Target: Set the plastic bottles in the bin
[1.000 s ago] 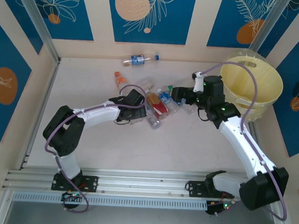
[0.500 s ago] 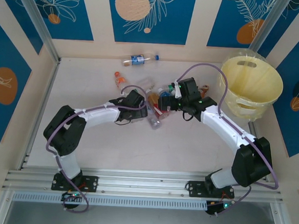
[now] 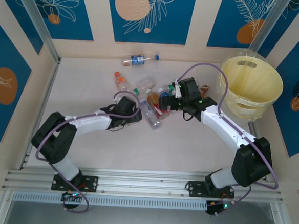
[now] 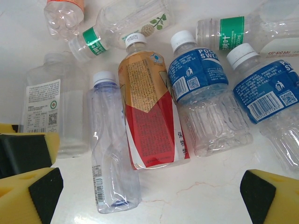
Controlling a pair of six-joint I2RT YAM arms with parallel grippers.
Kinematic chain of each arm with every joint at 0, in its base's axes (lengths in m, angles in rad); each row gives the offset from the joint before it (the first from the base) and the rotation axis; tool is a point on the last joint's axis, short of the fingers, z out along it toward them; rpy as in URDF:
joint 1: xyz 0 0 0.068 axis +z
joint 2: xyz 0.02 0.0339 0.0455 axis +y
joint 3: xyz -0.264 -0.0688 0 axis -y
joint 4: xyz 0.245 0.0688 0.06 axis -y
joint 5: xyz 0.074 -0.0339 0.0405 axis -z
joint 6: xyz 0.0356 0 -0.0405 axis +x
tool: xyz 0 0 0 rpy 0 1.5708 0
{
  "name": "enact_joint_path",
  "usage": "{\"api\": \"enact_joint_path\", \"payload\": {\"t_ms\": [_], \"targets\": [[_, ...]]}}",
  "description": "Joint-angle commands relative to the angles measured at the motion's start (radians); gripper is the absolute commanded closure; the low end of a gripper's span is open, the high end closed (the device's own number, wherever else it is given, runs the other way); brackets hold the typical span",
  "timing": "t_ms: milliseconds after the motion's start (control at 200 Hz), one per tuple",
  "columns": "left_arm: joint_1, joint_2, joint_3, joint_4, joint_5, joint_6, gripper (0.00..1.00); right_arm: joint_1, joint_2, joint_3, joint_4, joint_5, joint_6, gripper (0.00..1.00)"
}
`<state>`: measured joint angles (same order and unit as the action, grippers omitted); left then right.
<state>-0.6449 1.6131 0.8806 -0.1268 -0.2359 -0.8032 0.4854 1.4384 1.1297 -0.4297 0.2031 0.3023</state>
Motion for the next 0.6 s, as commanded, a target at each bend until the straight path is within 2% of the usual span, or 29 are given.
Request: {"api": "enact_joint_path", "payload": {"t_ms": [0,170,225,260,335,435,510,595], "targets": [[0.024,-0.057,-0.125,0.010,0.088,0.050,0.00,0.004,-0.003,0.031,0.012,0.012,-0.014,0.01],[0.117,-0.166,-0.273,0.208,0.258,-0.022,0.00,0.005,0.001,0.035,0.021,-0.002,-0.014,0.01],[0.147,-0.169,-0.288,0.285,0.355,-0.019,0.00,0.007,0.003,0.035,0.030,-0.005,-0.014,0.00],[0.149,-0.167,-0.268,0.273,0.375,-0.002,0.00,0.008,0.005,0.037,0.031,-0.006,-0.014,0.00],[0.117,-0.161,-0.191,0.151,0.318,0.053,0.00,0.008,0.011,0.044,0.027,-0.005,-0.012,0.00],[0.061,-0.149,-0.106,-0.005,0.176,0.127,0.00,0.013,0.014,0.045,0.025,0.001,-0.009,0.00],[0.051,-0.136,-0.071,-0.102,0.080,0.138,0.00,0.015,0.011,0.041,0.022,0.005,-0.011,0.00],[0.050,-0.126,-0.056,-0.146,0.062,0.156,0.00,0.016,0.010,0.038,0.019,0.013,-0.014,0.00]]}}
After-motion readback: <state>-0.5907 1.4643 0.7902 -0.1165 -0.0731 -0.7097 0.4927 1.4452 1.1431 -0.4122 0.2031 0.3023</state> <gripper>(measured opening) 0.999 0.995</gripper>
